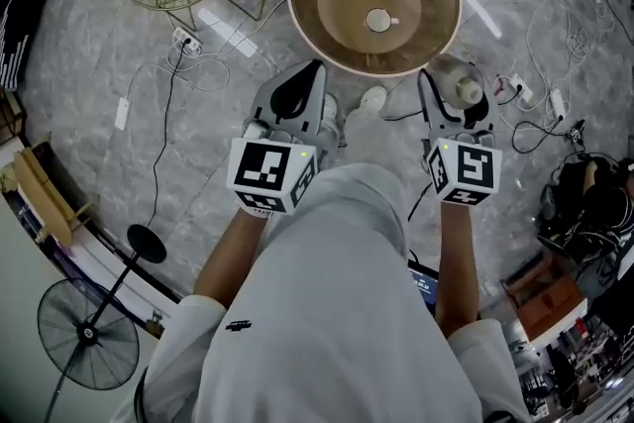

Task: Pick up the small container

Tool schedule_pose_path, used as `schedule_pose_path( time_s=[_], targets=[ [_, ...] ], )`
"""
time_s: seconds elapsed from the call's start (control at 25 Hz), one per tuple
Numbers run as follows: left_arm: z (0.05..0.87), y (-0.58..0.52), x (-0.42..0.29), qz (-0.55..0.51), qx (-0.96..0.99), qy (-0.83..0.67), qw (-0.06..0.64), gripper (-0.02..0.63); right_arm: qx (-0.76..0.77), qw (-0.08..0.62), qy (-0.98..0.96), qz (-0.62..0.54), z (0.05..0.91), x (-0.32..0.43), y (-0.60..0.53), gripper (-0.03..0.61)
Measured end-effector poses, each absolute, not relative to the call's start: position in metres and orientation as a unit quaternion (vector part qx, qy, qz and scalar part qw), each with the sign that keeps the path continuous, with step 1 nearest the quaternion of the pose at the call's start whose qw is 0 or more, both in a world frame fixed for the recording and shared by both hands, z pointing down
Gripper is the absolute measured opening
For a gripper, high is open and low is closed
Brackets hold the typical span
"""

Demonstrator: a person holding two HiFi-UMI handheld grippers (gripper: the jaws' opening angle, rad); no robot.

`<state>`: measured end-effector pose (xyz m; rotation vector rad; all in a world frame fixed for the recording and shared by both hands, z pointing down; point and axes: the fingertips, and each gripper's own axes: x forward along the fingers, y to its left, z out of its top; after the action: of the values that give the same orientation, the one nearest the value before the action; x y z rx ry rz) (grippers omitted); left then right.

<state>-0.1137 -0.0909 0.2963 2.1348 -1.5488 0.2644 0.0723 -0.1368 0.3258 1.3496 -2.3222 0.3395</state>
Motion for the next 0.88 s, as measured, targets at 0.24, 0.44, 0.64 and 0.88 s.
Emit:
schedule_pose_path(
  time_s=[0.24, 0.44, 0.64, 0.88],
  targets=[
    [0.267, -0.086, -0.127, 0.069, 0.786, -0.57, 0.228, 0.018, 0.488, 0.209, -0.839, 0.121, 0.294, 0.068, -0.124, 0.333],
    [0.246, -0.079, -0.132, 0.068, 0.796, -0.566, 0.203, 0.017, 0.488, 0.207, -0.84, 0.118, 0.269, 0.066, -0.109, 0.333],
    [0.235, -0.076, -0.146, 0.063, 0.796, -0.574, 0.183, 0.017, 0.491, 0.194, -0.842, 0.109, 0.251, 0.062, -0.1, 0.333],
    [0.212, -0.066, -0.154, 0.054, 0.8, -0.577, 0.154, 0.018, 0.499, 0.186, -0.84, 0.104, 0.234, 0.066, -0.082, 0.333]
  ],
)
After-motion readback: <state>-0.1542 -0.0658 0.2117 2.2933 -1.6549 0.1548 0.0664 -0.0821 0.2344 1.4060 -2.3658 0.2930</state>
